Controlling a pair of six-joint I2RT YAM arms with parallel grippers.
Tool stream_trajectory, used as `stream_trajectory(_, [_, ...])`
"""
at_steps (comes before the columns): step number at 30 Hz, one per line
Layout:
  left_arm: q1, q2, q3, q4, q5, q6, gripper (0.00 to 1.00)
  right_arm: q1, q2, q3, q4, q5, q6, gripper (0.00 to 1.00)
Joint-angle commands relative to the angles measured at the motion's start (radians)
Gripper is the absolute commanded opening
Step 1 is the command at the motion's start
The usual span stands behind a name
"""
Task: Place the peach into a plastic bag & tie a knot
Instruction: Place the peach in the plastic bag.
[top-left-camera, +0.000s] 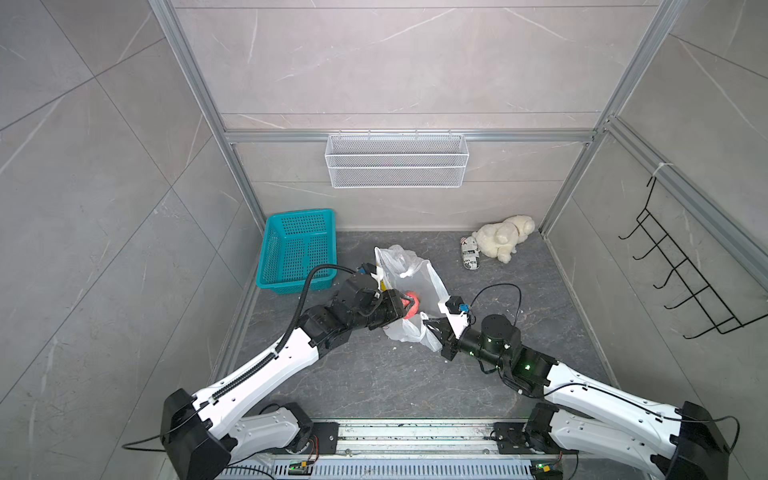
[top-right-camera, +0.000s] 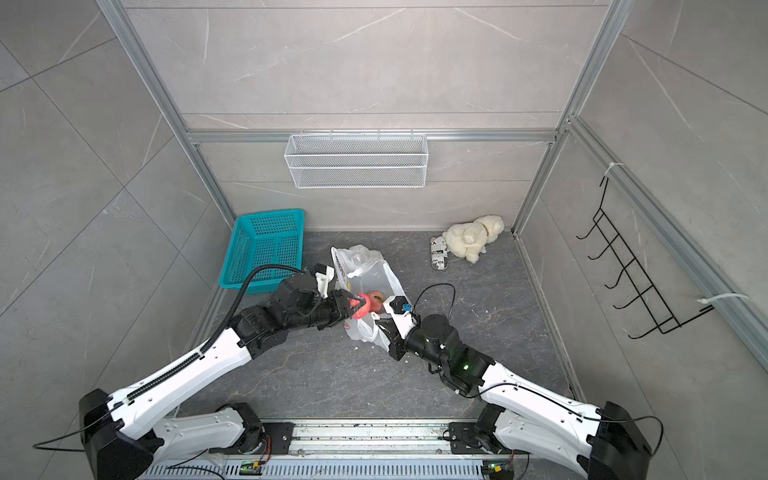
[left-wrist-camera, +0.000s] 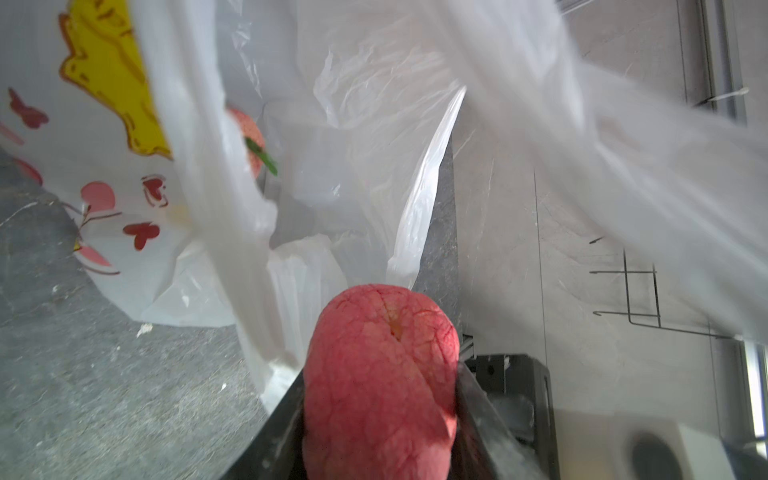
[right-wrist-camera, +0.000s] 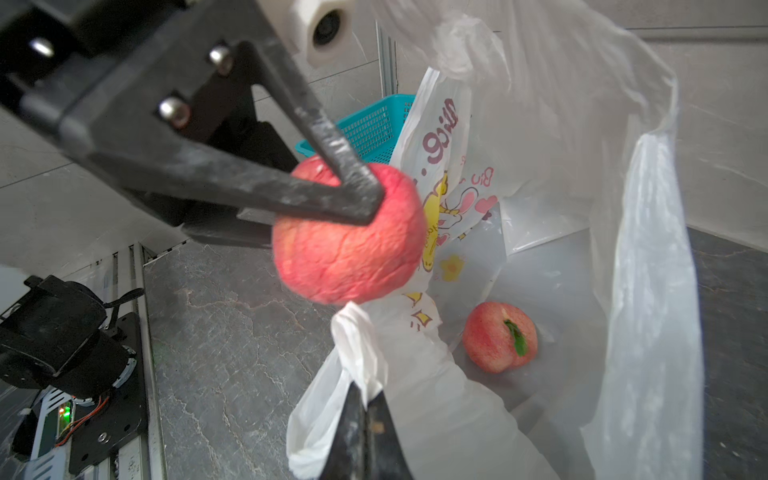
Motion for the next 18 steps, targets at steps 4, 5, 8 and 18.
stream_trajectory(4, [0.0,0.195,0.232,-0.023,-0.105,0.049,0.33,0.007,-0.002,-0.012,0.03,-0.014,-0.001,0.0])
stream_trajectory(5, [0.0,0.241,0.264,-0.04,-0.106,0.052,0.33,0.007,-0.003,-0.013,0.03,-0.016,-0.001,0.0])
stream_trajectory(8, [-0.001,0.359,0.334,-0.105,-0.124,0.053,0.32,0.006,-0.007,-0.011,0.029,-0.019,0.0,0.0])
stream_trajectory(18, [-0.001,0.482,0.338,-0.117,-0.258,0.08,0.51,0.007,-0.002,-0.008,0.028,-0.013,0.007,0.0])
